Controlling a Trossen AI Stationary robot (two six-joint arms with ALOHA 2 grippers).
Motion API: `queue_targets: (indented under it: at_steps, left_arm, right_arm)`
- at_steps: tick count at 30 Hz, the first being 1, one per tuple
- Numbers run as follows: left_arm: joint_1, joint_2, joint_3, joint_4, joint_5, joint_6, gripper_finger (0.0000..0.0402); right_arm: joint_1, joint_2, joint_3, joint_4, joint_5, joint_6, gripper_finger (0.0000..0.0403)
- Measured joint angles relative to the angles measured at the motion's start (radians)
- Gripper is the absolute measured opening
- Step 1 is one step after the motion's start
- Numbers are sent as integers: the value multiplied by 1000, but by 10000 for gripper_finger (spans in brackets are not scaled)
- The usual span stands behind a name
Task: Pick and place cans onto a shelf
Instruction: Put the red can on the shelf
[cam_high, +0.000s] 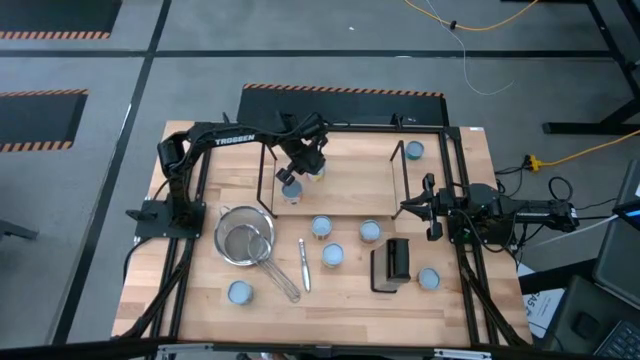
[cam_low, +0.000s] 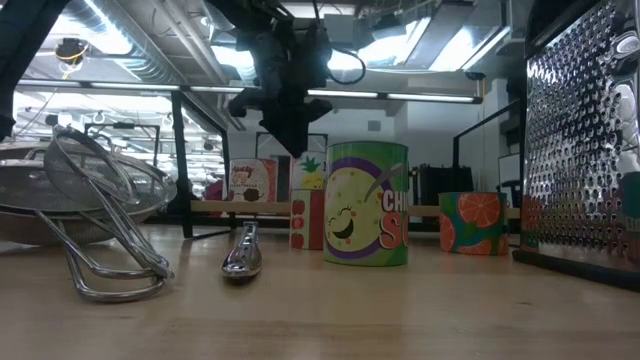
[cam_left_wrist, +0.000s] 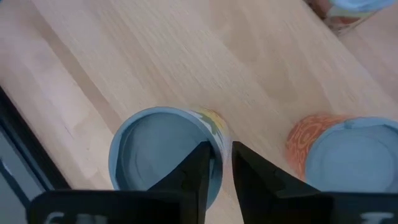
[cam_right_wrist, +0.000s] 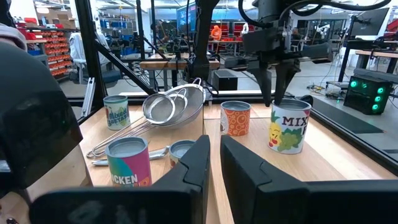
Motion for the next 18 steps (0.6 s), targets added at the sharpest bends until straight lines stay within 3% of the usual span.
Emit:
queue_targets:
  at_steps: [18]
  left_arm:
    - [-29, -2, 26, -7, -75, -143, 64]
  right_arm:
    - [0, 0, 0, 0, 0, 0, 45]
